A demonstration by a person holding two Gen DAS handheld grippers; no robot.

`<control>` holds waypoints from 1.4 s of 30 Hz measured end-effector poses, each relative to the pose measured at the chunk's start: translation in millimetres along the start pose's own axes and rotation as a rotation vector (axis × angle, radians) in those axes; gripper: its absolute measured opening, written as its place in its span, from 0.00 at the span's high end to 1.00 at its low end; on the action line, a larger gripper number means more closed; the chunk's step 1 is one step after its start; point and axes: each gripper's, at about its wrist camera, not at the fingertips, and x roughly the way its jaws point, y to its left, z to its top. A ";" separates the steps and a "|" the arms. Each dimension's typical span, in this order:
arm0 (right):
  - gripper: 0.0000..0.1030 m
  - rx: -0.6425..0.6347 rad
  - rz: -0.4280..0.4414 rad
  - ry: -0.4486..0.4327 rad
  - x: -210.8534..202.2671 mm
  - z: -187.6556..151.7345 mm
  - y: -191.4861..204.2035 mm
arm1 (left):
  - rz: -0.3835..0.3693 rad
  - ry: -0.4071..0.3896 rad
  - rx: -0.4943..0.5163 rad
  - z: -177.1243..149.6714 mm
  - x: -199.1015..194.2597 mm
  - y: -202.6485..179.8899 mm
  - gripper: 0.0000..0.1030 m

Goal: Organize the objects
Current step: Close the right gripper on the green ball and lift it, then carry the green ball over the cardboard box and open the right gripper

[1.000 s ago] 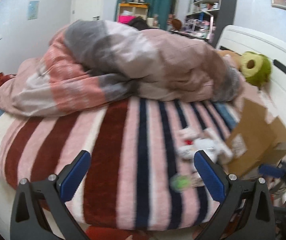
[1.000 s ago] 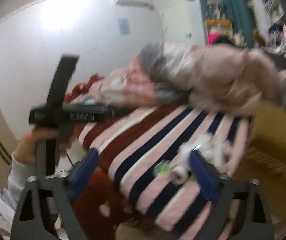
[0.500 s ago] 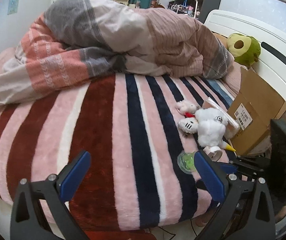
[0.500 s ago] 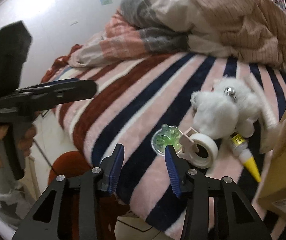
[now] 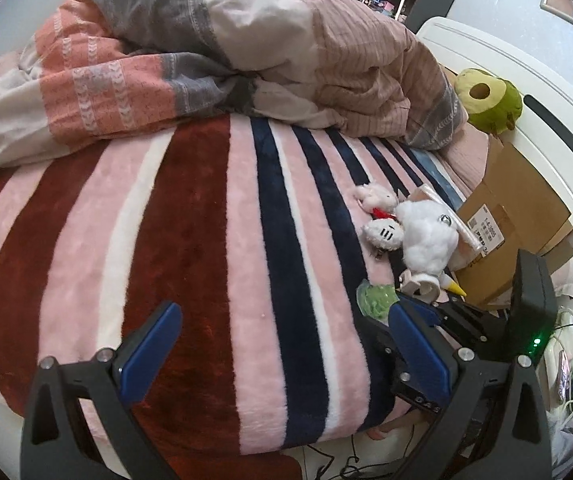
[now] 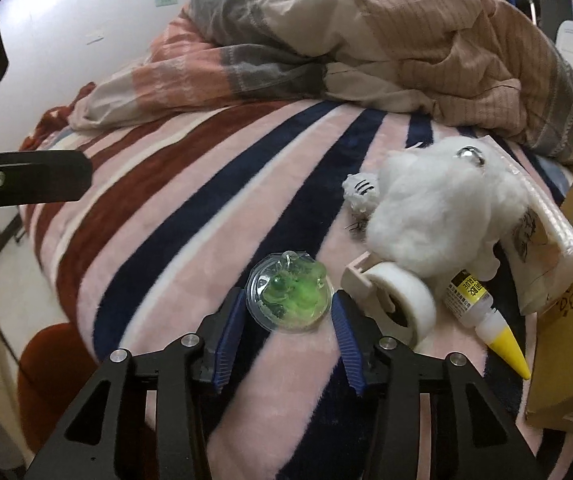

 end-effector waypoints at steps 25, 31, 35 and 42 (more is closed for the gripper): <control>0.60 -0.143 0.159 -0.124 -41.3 16.2 19.1 | -0.387 0.251 0.204 39.1 23.6 -41.9 0.36; 0.60 -0.209 0.169 -0.182 -69.8 33.8 23.6 | -0.388 0.245 0.229 53.4 6.6 -52.4 0.55; 0.60 -0.227 0.178 -0.202 -87.7 45.0 21.6 | -0.389 0.233 0.249 62.4 -4.2 -68.7 0.63; 0.60 -0.251 0.111 -0.237 -124.9 62.4 5.9 | -0.386 0.192 0.329 84.1 -25.3 -113.3 0.68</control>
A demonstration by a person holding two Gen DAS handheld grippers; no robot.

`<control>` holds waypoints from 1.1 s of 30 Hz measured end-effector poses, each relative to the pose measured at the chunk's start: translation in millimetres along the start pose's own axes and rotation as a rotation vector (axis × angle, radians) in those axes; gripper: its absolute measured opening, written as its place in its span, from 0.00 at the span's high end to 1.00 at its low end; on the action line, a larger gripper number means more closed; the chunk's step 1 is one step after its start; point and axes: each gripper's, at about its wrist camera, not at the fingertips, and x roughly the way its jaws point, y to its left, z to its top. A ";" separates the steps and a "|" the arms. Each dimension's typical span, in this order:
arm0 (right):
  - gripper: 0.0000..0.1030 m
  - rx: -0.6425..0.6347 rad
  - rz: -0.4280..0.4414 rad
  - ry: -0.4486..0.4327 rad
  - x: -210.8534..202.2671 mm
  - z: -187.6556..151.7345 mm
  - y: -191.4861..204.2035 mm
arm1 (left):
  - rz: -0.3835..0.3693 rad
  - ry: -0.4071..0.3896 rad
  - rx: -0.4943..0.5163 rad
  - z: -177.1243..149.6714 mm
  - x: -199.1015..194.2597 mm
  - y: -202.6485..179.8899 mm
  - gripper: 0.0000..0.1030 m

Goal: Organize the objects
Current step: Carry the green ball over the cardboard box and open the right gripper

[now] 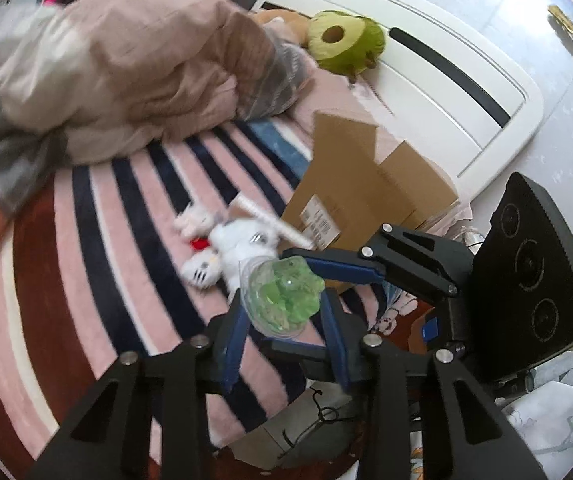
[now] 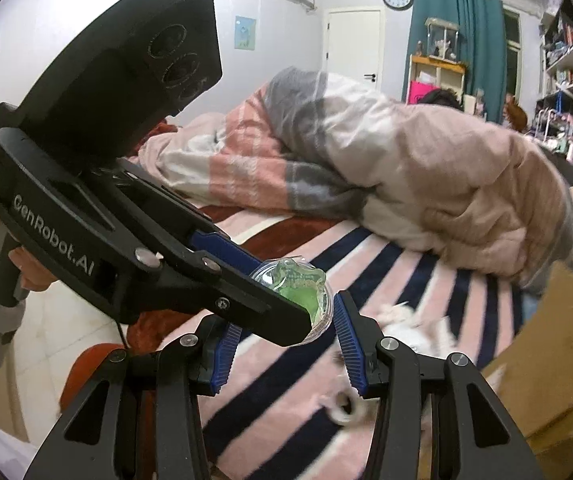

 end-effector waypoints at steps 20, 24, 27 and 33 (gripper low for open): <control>0.60 0.148 -0.227 0.025 -118.3 -15.1 -146.1 | -0.066 0.061 0.174 116.1 96.2 -141.1 0.68; 0.64 0.193 -0.217 0.059 -119.9 -29.5 -171.2 | -0.041 0.118 0.164 126.7 130.0 -157.2 0.69; 0.64 0.208 -0.223 0.088 -119.4 -39.6 -183.2 | -0.022 0.154 0.168 131.1 147.6 -166.0 0.69; 0.64 0.236 -0.208 0.101 -123.0 -50.3 -197.8 | -0.011 0.189 0.165 135.4 164.5 -172.1 0.69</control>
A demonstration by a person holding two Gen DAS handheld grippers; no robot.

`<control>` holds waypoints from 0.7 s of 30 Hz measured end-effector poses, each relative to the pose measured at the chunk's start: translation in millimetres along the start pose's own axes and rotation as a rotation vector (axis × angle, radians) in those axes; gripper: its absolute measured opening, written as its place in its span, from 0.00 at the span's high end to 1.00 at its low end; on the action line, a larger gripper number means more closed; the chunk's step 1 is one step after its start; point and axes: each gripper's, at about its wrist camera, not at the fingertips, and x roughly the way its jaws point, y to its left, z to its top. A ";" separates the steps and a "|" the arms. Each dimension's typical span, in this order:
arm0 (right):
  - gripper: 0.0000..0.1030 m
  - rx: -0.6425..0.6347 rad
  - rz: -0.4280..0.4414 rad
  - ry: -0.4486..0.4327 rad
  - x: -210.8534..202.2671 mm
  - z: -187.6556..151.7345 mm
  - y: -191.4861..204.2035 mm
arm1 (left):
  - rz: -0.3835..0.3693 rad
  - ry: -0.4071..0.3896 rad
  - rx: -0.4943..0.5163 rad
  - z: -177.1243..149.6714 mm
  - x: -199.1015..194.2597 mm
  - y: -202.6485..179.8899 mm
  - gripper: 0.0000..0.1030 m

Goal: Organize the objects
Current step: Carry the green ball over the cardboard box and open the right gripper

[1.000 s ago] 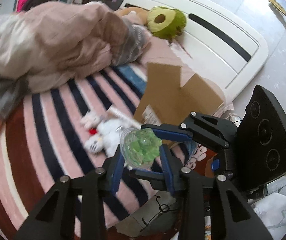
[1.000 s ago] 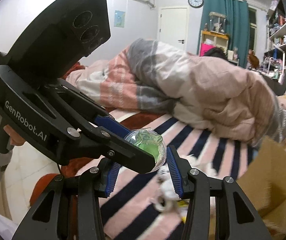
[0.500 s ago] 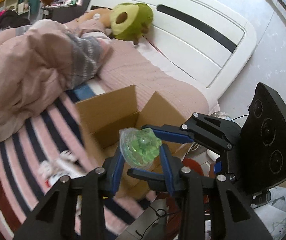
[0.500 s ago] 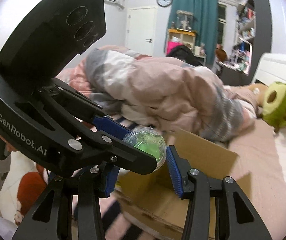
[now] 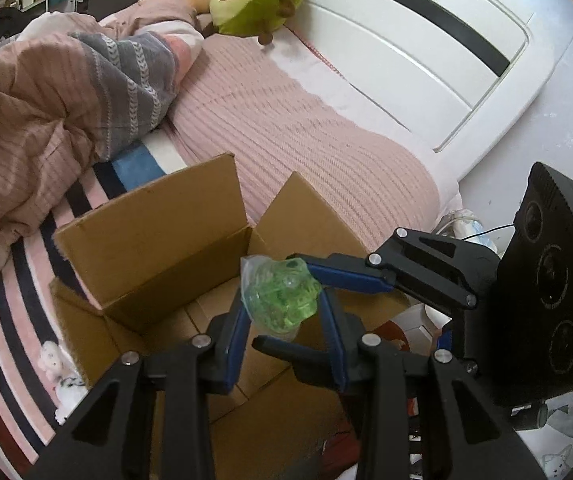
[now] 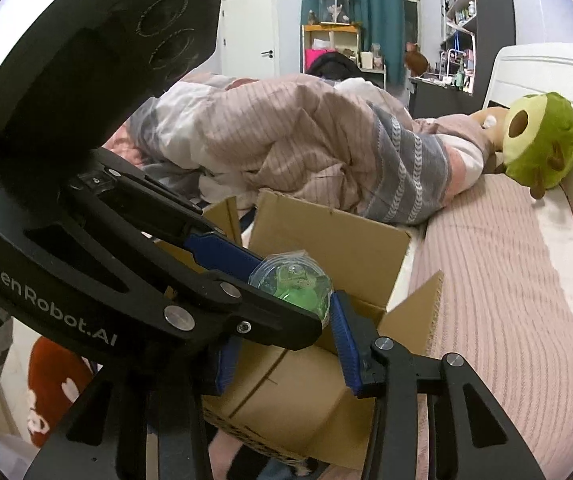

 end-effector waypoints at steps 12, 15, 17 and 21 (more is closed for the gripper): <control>0.50 0.014 -0.050 0.048 2.0 -4.9 -1.8 | 0.057 0.038 0.020 4.6 6.6 -2.9 0.43; 0.50 0.022 -0.033 0.040 -1.9 -6.2 1.9 | 0.050 0.016 0.023 2.6 -4.0 -2.2 0.40; 0.50 0.019 -0.029 0.022 -6.2 -6.9 7.8 | 0.038 -0.012 0.016 -1.4 -16.6 0.1 0.40; 0.50 0.021 0.010 -0.027 -16.0 -5.1 22.8 | 0.056 -0.060 0.014 -14.7 -41.2 4.3 0.32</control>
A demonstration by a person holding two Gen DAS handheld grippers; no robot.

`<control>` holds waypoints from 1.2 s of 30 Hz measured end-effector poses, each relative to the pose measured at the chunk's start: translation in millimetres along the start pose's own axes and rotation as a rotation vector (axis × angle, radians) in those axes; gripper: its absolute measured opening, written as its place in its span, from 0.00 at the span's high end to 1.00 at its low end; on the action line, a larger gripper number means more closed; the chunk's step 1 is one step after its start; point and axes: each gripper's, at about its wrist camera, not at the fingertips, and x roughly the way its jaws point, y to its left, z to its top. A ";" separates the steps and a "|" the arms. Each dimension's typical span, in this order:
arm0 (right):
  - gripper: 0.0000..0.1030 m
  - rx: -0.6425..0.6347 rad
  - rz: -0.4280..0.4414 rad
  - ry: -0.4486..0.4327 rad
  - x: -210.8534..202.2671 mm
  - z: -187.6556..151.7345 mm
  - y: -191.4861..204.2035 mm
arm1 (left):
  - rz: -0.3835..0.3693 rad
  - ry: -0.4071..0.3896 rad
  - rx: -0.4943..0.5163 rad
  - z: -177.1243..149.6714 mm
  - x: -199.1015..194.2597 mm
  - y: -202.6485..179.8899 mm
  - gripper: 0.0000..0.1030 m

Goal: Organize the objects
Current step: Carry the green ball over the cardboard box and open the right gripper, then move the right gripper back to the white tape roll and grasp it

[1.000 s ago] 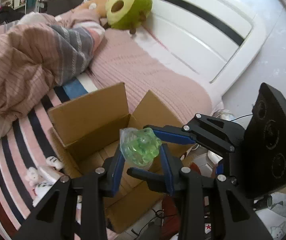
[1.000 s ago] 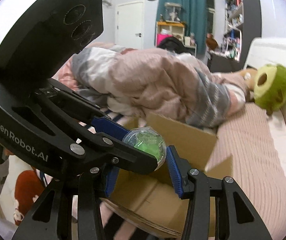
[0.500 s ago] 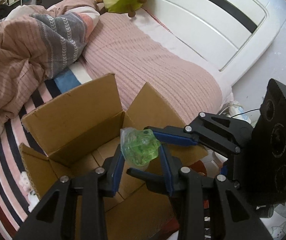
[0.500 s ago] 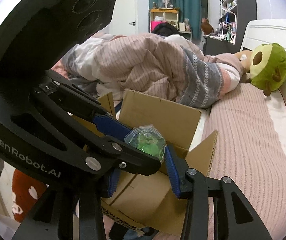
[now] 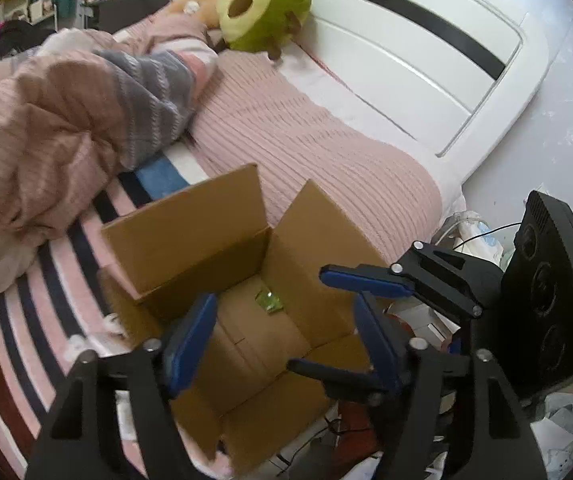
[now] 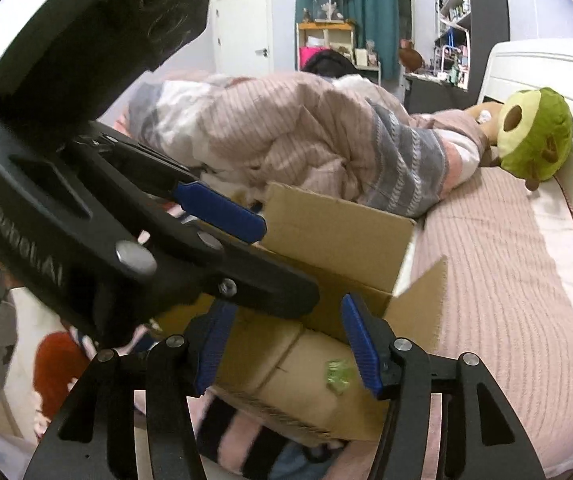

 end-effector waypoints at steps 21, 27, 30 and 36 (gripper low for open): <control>0.49 -0.063 0.271 0.035 88.5 -16.4 167.6 | 0.257 -0.261 -0.246 -161.4 -100.9 137.6 0.25; 0.35 0.013 0.183 0.069 131.4 -37.5 162.0 | 0.253 -0.248 -0.316 -197.6 -80.8 165.8 0.24; 0.34 -0.010 0.139 0.084 144.7 -45.2 160.8 | 0.227 -0.242 -0.345 -211.0 -71.6 174.2 0.24; 0.33 -0.048 0.059 0.159 177.4 -53.4 166.3 | 0.197 -0.239 -0.378 -226.1 -61.2 186.3 0.24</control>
